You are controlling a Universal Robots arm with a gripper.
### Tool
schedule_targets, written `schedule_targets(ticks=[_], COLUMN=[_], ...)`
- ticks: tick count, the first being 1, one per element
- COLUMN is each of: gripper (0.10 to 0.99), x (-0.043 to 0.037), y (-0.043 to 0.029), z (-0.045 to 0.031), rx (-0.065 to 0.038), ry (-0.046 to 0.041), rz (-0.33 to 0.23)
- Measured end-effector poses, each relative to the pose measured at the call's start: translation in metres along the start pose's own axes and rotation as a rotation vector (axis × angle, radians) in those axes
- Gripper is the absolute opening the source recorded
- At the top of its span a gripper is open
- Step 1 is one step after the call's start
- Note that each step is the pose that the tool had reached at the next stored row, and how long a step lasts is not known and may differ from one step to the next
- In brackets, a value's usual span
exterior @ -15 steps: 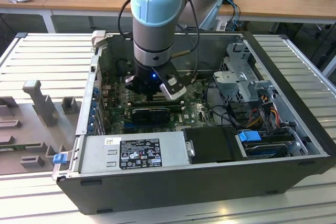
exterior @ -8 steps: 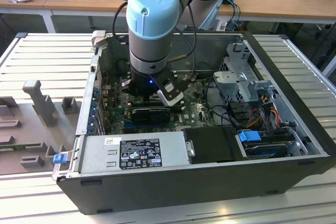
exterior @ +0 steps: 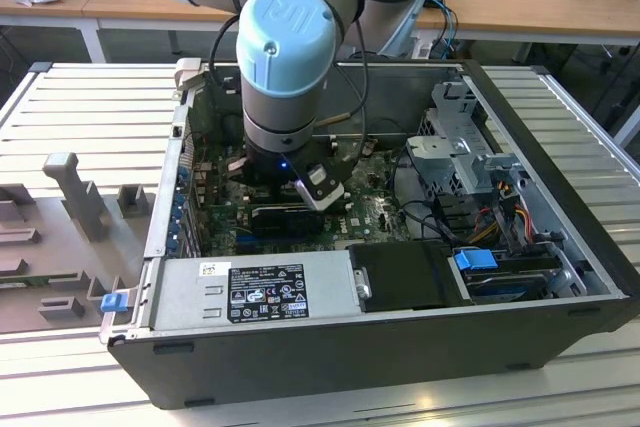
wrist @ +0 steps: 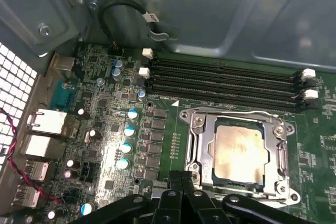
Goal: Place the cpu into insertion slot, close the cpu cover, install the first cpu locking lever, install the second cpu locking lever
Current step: 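Install the second cpu locking lever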
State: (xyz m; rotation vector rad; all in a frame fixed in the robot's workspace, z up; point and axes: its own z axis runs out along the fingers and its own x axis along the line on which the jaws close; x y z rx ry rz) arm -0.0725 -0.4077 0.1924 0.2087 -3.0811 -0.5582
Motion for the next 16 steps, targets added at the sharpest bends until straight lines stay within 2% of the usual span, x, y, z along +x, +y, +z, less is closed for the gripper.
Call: schedule_targets(ticks=[4,6,9,13,14,16], gripper=[0.106,0.106,0.106,0.106,0.106,0.106], x=[0.0006,0.0004,0.0004,0.0001,0.0000,0.0000], y=[-0.0007,0.0002,0.0058,0.0110,0.0120,0.0121], z=[0.0019,0.0001,-0.0153,-0.0293,-0.0320,-0.0320], rx=[-0.003,-0.004,-0.003,-0.003,-0.003,-0.003], ry=[0.0001,-0.0010,-0.0002,0.0000,0.0000,-0.0002], rz=[-0.001,-0.001,-0.001,-0.001,-0.001,-0.001])
